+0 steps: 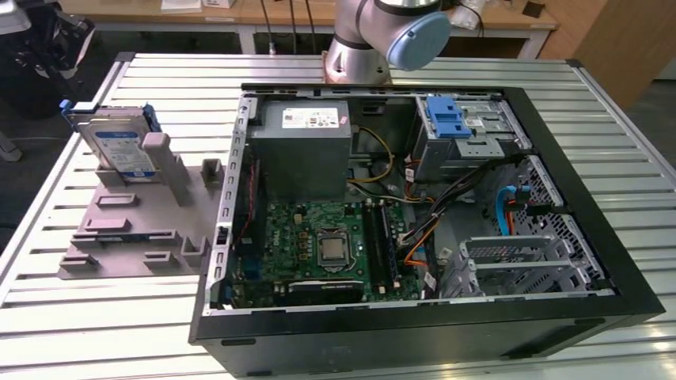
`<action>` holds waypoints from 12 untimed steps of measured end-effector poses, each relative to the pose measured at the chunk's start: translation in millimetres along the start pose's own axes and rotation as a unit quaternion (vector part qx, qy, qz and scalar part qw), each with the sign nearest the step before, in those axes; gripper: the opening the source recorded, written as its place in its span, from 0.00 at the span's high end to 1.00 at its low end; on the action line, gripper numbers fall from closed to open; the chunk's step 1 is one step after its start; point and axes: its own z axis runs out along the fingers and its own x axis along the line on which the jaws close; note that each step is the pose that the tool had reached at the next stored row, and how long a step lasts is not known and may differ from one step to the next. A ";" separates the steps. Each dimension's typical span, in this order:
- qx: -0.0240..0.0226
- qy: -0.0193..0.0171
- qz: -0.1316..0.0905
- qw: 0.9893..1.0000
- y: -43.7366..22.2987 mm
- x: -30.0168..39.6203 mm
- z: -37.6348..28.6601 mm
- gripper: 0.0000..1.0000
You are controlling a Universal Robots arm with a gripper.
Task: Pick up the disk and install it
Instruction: 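Pick up the disk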
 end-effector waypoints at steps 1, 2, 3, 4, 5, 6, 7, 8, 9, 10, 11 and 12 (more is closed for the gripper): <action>0.000 0.000 0.000 1.000 0.0 0.2 0.2 0.89; 0.000 0.000 0.000 1.000 0.0 0.2 0.2 0.89; 0.000 0.000 0.000 1.000 0.0 0.2 0.2 0.89; 0.000 0.000 -0.001 1.000 0.0 0.2 0.2 0.89; 0.000 0.000 -0.002 1.000 0.0 0.3 0.2 0.89; 0.000 0.000 -0.002 1.000 0.0 0.3 0.1 0.89; 0.000 0.000 -0.003 1.000 0.0 0.3 0.2 0.89; 0.000 0.000 -0.004 1.000 0.0 0.3 0.1 0.89; 0.000 0.000 -0.005 1.000 0.0 0.3 0.1 0.89; 0.000 0.000 -0.006 1.000 0.0 0.3 0.1 0.89; 0.000 0.000 -0.006 1.000 0.0 0.3 0.2 0.89; 0.000 0.000 -0.006 1.000 0.0 0.3 0.2 0.89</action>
